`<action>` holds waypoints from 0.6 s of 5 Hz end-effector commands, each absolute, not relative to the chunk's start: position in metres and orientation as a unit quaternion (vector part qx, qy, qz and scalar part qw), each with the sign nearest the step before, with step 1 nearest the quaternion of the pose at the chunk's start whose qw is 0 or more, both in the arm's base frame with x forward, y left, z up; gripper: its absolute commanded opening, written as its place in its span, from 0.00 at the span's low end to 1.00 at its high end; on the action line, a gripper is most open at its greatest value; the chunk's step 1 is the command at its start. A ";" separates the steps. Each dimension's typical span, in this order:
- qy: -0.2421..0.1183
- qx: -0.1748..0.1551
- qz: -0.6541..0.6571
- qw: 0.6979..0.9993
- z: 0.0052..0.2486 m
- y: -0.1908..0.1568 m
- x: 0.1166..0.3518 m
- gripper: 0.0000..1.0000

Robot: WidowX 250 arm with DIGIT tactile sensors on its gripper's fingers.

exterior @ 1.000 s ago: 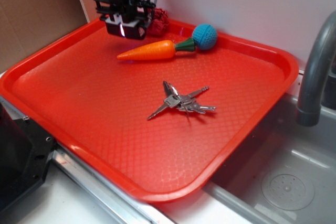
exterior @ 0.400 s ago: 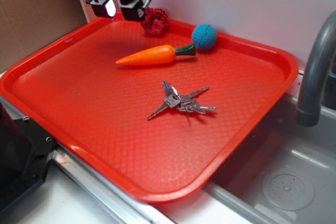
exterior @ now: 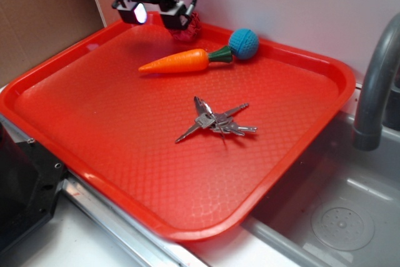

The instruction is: Grab the red paper.

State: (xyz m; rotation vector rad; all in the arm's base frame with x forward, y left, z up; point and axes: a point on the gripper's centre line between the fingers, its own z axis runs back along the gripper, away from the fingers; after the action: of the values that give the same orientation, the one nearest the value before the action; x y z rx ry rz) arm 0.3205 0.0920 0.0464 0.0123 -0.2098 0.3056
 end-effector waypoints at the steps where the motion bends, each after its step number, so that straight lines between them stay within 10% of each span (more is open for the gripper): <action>1: -0.126 -0.002 0.145 0.981 0.053 0.095 0.340 1.00; 3: -0.140 -0.016 0.110 0.984 0.046 0.085 0.352 1.00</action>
State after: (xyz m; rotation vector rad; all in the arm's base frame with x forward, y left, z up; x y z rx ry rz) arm 0.3388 0.0777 0.0261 -0.0464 -0.2023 0.2281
